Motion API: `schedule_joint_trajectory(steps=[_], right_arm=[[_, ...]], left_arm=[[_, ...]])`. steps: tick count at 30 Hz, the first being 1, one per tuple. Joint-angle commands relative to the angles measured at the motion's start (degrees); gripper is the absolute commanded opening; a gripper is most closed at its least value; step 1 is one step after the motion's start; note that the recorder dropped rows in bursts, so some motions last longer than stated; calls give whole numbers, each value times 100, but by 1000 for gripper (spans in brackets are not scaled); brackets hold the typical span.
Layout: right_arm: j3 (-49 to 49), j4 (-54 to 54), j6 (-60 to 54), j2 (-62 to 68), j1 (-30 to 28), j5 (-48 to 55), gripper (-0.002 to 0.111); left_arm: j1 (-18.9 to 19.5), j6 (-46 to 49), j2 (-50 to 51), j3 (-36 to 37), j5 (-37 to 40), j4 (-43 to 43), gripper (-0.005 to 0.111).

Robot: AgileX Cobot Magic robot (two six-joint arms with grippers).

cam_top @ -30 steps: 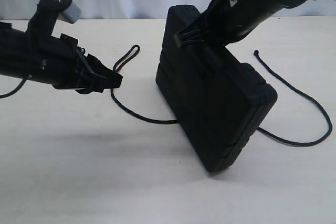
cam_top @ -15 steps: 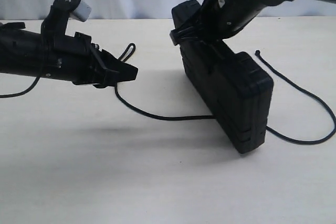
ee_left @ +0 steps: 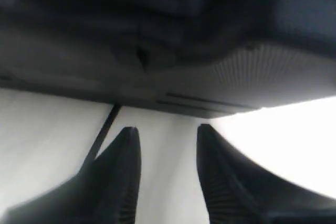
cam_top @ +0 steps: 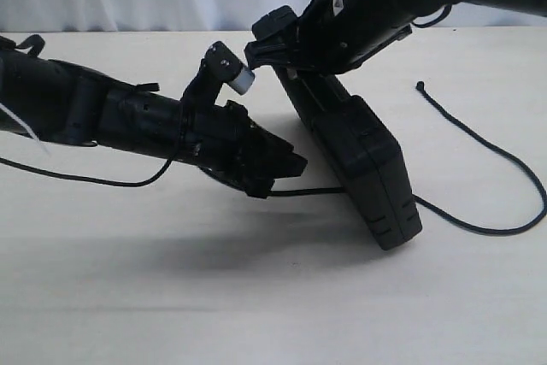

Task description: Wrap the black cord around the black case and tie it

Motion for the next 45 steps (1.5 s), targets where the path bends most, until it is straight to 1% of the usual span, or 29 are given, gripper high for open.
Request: schedule_joint_trajectory(steps=[1, 6, 8, 12, 15, 19, 23, 27, 29, 31, 33, 34, 35, 36, 37, 38, 39, 40, 41, 42, 43, 45], right_arm=[[33, 129, 0, 17, 15, -31, 5], [33, 107, 0, 17, 15, 84, 5], [33, 107, 0, 17, 15, 83, 8], [33, 107, 0, 17, 15, 127, 23], [17, 107, 37, 1, 15, 315, 39], [17, 107, 37, -185, 5, 445, 56], [17, 26, 37, -498, 5, 457, 68], [17, 26, 9, -916, 5, 551, 70], [17, 26, -574, -1231, 5, 870, 70], [17, 26, -1424, -1539, 5, 1604, 70], [248, 115, -1938, -1873, 5, 1975, 70], [670, 272, -2212, -2239, 5, 1885, 70], [1165, 283, -2280, -2701, 15, 1502, 70], [1460, 283, -2280, -2993, 15, 1242, 70], [2015, 283, -2419, -3611, 15, 757, 70], [2346, 283, -2555, -3930, 15, 496, 70], [3002, 283, -2804, -4475, 15, -41, 70], [3392, 283, -2847, -4748, 15, -400, 70], [4212, 308, -2863, -5148, 15, -1194, 70], [4628, 308, -2863, -5335, 15, -1781, 70], [5341, 308, -2863, -5512, 15, -2663, 70], [6009, 400, -2863, -5614, 15, -3559, 70]], left_arm=[[-44, 58, 69, -320, 24, -102, 35], [-44, 86, 69, -421, -124, -102, 35], [-44, 86, 69, -421, -124, -102, 35], [-44, 87, 69, -421, 6, -102, 35], [-44, 87, 69, -421, 29, -102, 35], [-44, 87, 69, -421, 29, -102, 35], [-44, 87, 69, -421, 29, -102, 35], [-44, 87, 69, -421, 29, -102, 35], [-44, 87, 69, -421, 29, -102, 35], [-44, 87, 69, -421, 29, -102, 35], [-44, 87, 69, -421, 29, -102, 35], [-44, 87, 69, -421, 29, -102, 35], [-44, 87, 69, -421, 29, -102, 35], [-44, 87, 69, -421, 29, -102, 35], [-44, 87, 69, -421, 29, -102, 35], [-44, 87, 69, -421, 29, -102, 35], [-44, 87, 69, -421, 29, -102, 35], [-44, 87, 69, -421, 29, -102, 35], [-44, 87, 69, -421, 29, -102, 35], [-44, 87, 69, -421, 29, -102, 35], [-44, 87, 69, -421, 29, -102, 35], [-44, 87, 69, -421, 29, -102, 35]])
